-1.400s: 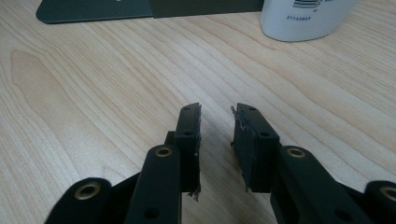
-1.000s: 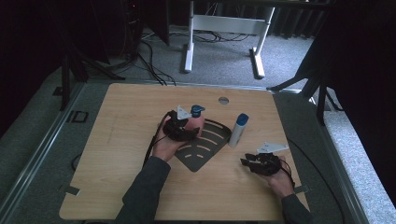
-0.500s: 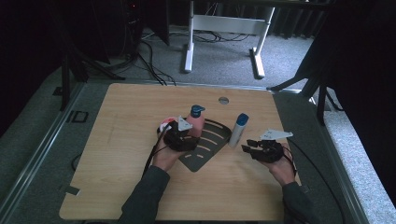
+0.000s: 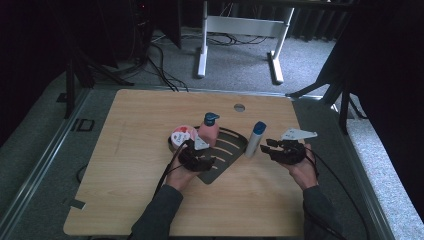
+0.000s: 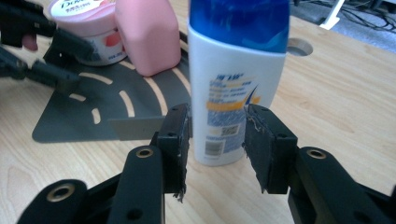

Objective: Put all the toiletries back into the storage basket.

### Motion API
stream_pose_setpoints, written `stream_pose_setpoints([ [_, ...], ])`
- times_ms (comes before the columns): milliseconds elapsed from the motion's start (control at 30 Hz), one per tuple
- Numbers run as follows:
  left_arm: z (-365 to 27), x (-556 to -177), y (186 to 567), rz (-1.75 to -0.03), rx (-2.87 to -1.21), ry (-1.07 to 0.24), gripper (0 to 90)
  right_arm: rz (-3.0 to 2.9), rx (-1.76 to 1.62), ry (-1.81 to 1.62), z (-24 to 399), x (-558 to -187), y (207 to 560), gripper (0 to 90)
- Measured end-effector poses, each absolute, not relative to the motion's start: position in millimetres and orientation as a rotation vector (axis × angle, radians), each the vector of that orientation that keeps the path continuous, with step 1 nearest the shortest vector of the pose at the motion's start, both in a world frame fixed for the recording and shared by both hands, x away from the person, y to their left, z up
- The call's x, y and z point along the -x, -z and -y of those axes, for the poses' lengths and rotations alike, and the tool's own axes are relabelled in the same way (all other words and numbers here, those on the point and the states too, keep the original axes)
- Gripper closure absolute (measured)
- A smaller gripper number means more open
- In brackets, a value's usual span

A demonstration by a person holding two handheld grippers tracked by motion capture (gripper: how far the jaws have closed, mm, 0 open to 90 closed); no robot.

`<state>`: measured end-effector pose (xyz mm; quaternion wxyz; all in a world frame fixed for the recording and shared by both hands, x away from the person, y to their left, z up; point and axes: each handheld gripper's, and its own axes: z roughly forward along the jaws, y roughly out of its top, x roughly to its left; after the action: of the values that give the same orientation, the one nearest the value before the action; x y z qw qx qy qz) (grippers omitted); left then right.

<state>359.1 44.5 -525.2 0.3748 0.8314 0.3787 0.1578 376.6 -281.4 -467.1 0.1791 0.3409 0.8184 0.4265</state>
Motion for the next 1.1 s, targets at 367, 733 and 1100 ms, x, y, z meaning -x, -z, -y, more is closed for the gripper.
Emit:
stream_pose_setpoints([
  [367,-47.1,-358.1,543.3,-0.985,-2.150,-0.387,48.9,-2.303,-0.950,-1.229,281.6,-385.8,457.8,58.4],
  [733,-48.2,-355.9,551.8,-0.989,-2.167,-0.374,49.3,-2.307,-0.941,-1.277,280.4,-397.8,450.3,47.3],
  [1100,-49.7,-354.7,553.9,-0.989,-2.155,-0.366,49.0,-2.315,-0.901,-1.296,276.0,-407.1,441.1,35.8],
])
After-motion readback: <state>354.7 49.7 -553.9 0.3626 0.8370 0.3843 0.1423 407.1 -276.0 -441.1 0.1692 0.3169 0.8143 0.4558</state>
